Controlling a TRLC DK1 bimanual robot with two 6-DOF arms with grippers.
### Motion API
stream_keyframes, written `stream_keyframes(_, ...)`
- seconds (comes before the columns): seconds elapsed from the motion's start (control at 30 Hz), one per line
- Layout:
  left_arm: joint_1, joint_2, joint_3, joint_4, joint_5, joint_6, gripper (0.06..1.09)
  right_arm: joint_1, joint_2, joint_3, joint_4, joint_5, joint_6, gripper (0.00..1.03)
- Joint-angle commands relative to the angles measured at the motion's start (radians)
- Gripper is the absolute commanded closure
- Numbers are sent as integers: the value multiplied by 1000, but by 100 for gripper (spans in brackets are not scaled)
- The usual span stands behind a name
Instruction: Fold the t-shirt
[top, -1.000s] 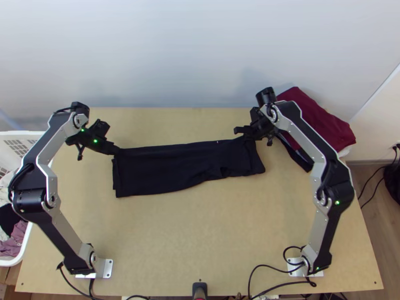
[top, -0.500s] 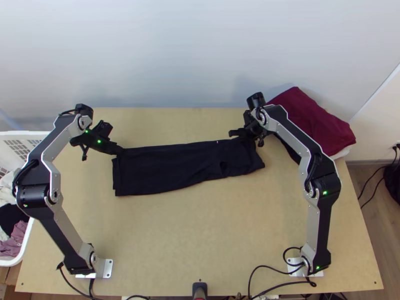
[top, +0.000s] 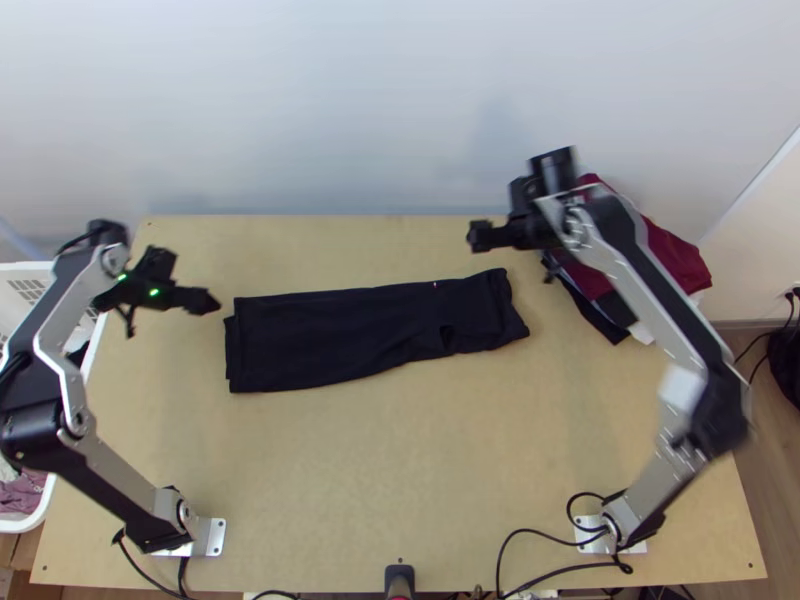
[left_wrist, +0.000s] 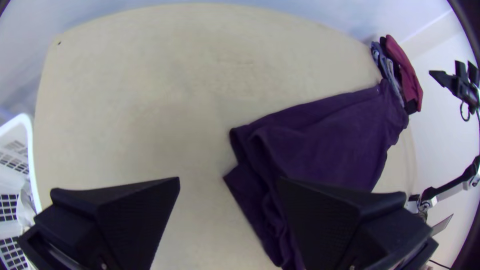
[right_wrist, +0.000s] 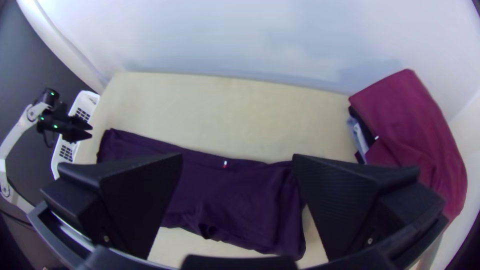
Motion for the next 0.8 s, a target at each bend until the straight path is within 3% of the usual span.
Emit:
stream_keyframes(0.0,45,-73,-99,-32,21,23,12,0,-102,-66,-4,-1,29,4)
stream_keyframes(0.23,102,-130,-265,-20,83,-1,12,-1,-206,-121,-25,-18,64,4)
stream_keyframes(0.53,105,-90,-375,52,265,-138,12,2,-224,-154,-25,-21,86,4)
stream_keyframes(0.77,68,-62,-408,184,290,-262,12,6,-232,-149,-24,-21,102,4)
